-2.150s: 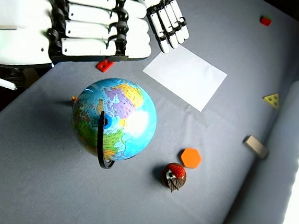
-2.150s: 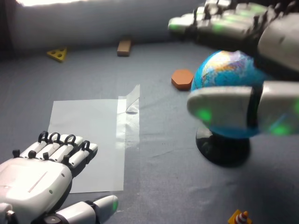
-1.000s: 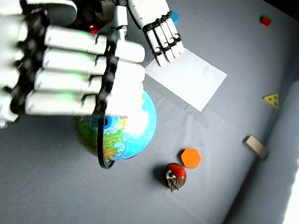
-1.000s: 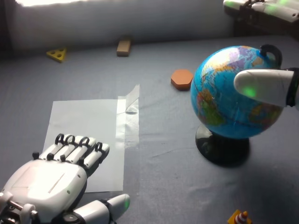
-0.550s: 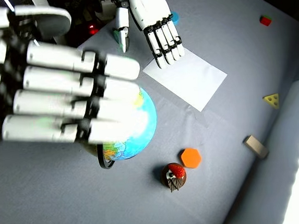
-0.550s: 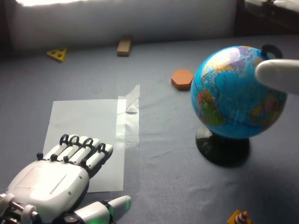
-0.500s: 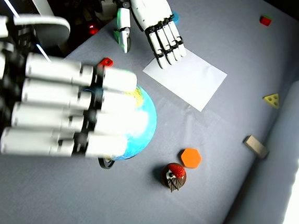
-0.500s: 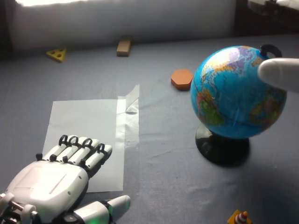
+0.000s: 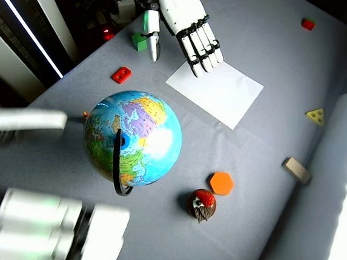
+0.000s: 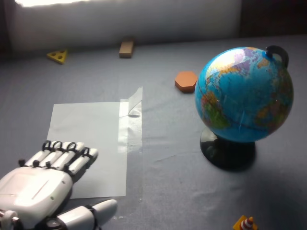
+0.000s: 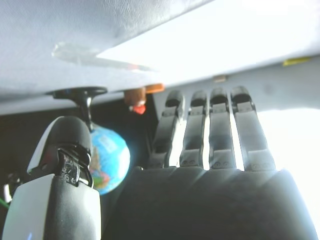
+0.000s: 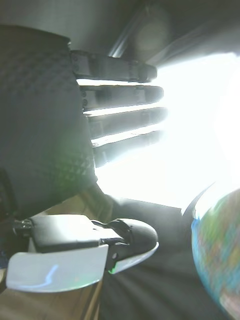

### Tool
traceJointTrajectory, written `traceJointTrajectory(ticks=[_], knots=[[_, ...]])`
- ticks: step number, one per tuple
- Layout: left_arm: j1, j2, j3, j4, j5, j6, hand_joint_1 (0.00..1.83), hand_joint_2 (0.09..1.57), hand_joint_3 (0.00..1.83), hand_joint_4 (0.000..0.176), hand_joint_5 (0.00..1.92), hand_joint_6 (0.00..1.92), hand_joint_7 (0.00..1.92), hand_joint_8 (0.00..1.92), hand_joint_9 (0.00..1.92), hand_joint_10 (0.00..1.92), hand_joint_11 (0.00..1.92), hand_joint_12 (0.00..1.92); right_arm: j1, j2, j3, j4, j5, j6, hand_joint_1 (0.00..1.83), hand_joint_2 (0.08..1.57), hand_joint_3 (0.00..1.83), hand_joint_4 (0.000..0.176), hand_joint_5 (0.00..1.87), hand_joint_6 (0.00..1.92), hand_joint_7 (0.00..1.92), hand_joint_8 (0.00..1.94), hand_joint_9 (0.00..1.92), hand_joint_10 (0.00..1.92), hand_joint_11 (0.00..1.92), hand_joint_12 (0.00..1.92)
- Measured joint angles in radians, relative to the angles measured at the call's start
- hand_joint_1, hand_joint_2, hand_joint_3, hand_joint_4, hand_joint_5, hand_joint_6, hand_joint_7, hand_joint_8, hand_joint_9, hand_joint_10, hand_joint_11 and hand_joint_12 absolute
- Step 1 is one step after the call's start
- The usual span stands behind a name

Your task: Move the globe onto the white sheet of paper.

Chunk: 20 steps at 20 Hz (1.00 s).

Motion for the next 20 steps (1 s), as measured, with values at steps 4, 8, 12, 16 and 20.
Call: traceJointTrajectory(ticks=[4,8,12,16,20], knots=[[0.012,0.002,0.008,0.003,-0.006,-0.008,0.0,1.13,0.0,0.032,0.07,0.0,0.0,0.0,0.0,0.0,0.0,0.0,0.028,-0.026,0.01,0.0,0.108,-0.176,0.0,1.12,0.01,0.0,0.16,0.01,0.18,0.0,0.09,0.0,0.0,0.0],[0.013,0.007,0.018,0.01,-0.008,-0.022,0.0,1.13,0.0,0.032,0.07,0.0,0.0,0.0,0.0,0.0,0.0,0.0,0.082,-0.083,0.074,0.0,0.468,-0.352,0.0,1.12,0.01,0.0,0.19,0.02,0.2,0.01,0.1,0.01,0.0,0.0],[0.013,0.007,0.019,0.028,0.008,-0.023,0.0,1.14,0.0,0.031,0.08,0.0,0.01,0.0,0.0,0.0,0.0,0.0,0.095,-0.126,0.092,0.043,0.728,-0.581,0.0,1.12,0.0,0.0,0.21,0.01,0.22,0.0,0.14,0.01,0.0,0.23],[0.013,0.01,0.032,0.031,0.019,-0.027,0.0,1.13,0.0,0.031,0.08,0.0,0.01,0.0,0.0,0.0,0.0,0.0,0.101,-0.131,0.142,0.84,0.905,-1.432,0.0,1.12,0.0,0.0,0.17,0.0,0.19,0.0,0.12,0.0,0.0,0.05],[0.013,0.011,0.039,0.033,0.023,-0.034,0.0,1.13,0.0,0.031,0.08,0.0,0.0,0.0,0.0,0.0,0.0,0.0,0.063,-0.158,0.229,1.185,1.006,-1.897,0.0,1.12,0.0,0.0,0.16,0.0,0.17,0.0,0.1,0.0,0.0,0.0]])
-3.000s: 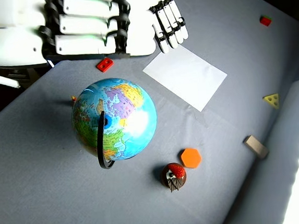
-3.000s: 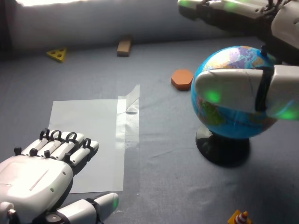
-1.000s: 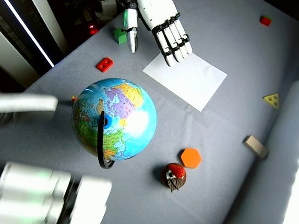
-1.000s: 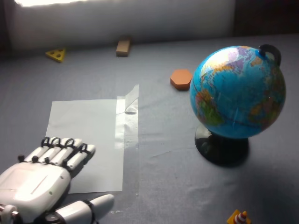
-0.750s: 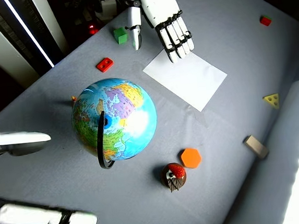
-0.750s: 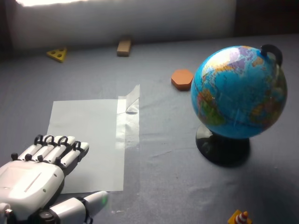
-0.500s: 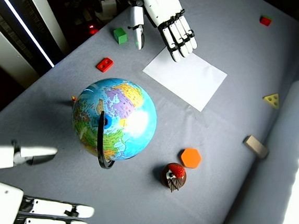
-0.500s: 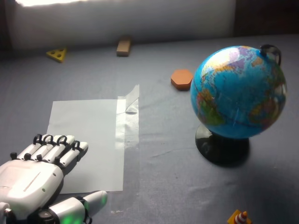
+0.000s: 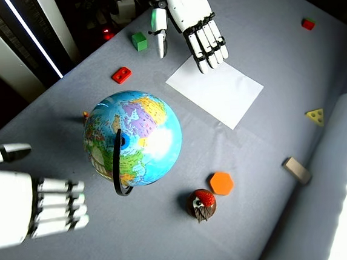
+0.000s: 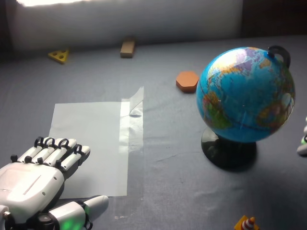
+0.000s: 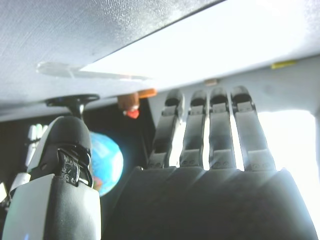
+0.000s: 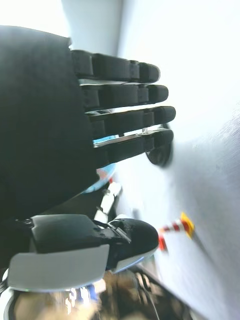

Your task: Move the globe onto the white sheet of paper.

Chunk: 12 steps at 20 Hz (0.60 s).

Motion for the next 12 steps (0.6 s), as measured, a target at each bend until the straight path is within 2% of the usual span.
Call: traceJointTrajectory(ticks=[1,3,5,9,12], knots=[[0.0,0.0,0.004,-0.001,0.007,-0.002,0.0,1.13,0.0,0.031,0.08,0.0,0.0,0.0,0.0,0.0,0.0,0.0,-0.012,-0.005,0.027,0.085,0.032,-0.098,0.0,1.12,0.0,0.0,0.16,0.0,0.17,0.0,0.11,0.0,0.01,0.0],[0.003,0.0,0.006,0.005,0.013,-0.006,0.0,1.13,0.0,0.031,0.08,0.0,0.0,0.0,0.0,0.0,0.0,0.0,-0.019,-0.035,0.084,0.168,0.081,-0.222,0.0,1.12,0.0,0.0,0.21,0.02,0.2,0.01,0.13,0.01,0.06,0.03],[0.003,0.0,0.01,0.013,0.019,-0.014,0.0,1.13,0.0,0.031,0.07,0.0,0.0,0.0,0.0,0.0,0.0,0.0,-0.019,-0.074,0.126,0.162,0.121,-0.253,0.0,1.12,0.0,0.0,0.21,0.02,0.2,0.01,0.14,0.01,0.06,0.04],[0.003,0.002,0.014,0.016,0.021,-0.024,0.0,1.13,0.0,0.03,0.08,0.0,0.0,0.0,0.0,0.0,0.0,0.0,-0.012,-0.16,0.241,0.157,0.222,-0.254,0.0,1.12,0.0,0.0,0.16,0.0,0.17,0.0,0.12,0.0,0.01,0.03],[0.003,0.002,0.014,0.017,0.024,-0.025,0.0,1.13,0.0,0.03,0.08,0.0,0.0,0.0,0.0,0.0,0.0,0.0,0.011,-0.185,0.266,0.143,0.261,-0.286,0.0,1.12,0.0,0.0,0.16,0.0,0.16,0.0,0.12,0.0,0.0,0.03]])
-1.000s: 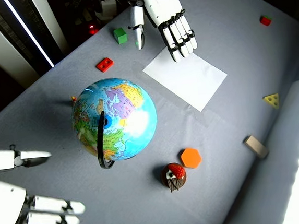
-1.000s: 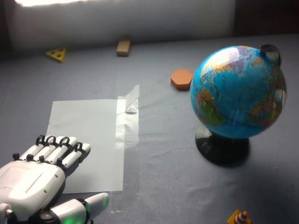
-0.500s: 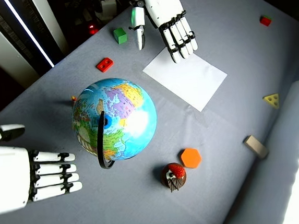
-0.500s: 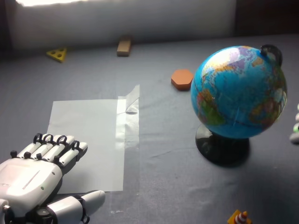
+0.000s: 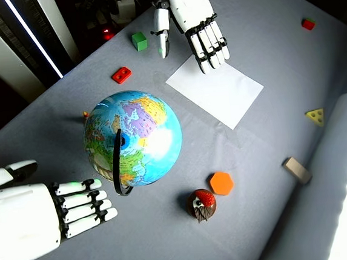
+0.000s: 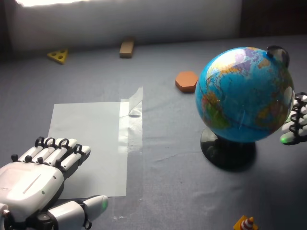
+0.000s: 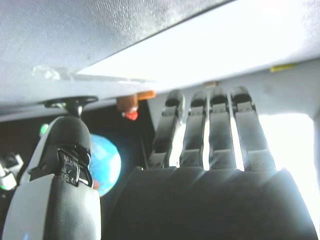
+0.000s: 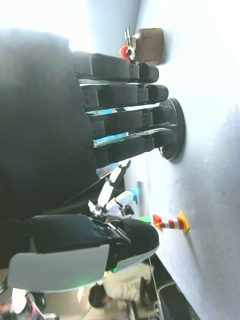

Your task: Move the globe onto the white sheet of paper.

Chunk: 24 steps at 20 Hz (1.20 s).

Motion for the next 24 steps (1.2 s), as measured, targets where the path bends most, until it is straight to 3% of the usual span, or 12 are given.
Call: traceJointTrajectory(ticks=[5,24], knots=[[0.0,0.0,0.0,-0.003,0.011,-0.001,0.0,1.13,0.0,0.031,0.07,0.0,0.0,0.0,0.0,0.0,0.0,0.0,0.011,-0.067,0.009,-0.013,0.014,-0.016,0.0,1.12,0.0,0.0,0.2,0.01,0.19,0.0,0.14,0.01,0.0,0.28],[0.009,0.011,0.0,0.004,0.014,-0.023,0.0,1.13,0.0,0.03,0.08,0.0,0.01,0.0,0.0,0.0,0.0,0.0,0.043,-0.194,0.024,-0.039,-0.145,0.036,0.0,1.12,0.0,0.0,0.21,0.0,0.18,0.0,0.15,0.0,0.0,0.24]])
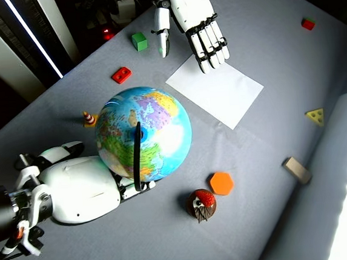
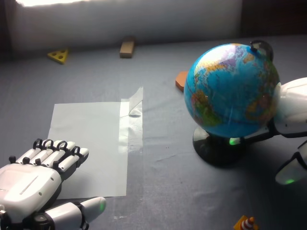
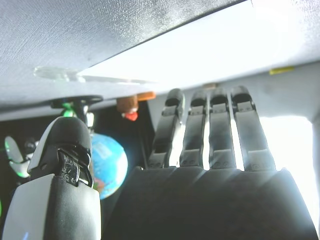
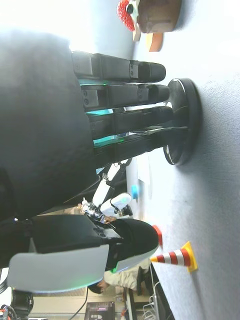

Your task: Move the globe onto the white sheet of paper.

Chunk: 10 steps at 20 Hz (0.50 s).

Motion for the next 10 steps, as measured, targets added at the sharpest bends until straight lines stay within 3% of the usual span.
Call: traceJointTrajectory(ticks=[10], knots=[[0.011,0.0,0.0,0.001,0.001,-0.009,0.0,1.13,0.0,0.029,0.09,0.0,0.01,0.0,0.0,0.0,0.0,0.0,-0.014,-0.054,0.004,0.039,-0.039,0.003,0.0,1.12,0.0,0.0,0.19,0.0,0.19,0.0,0.15,0.0,0.0,0.26]])
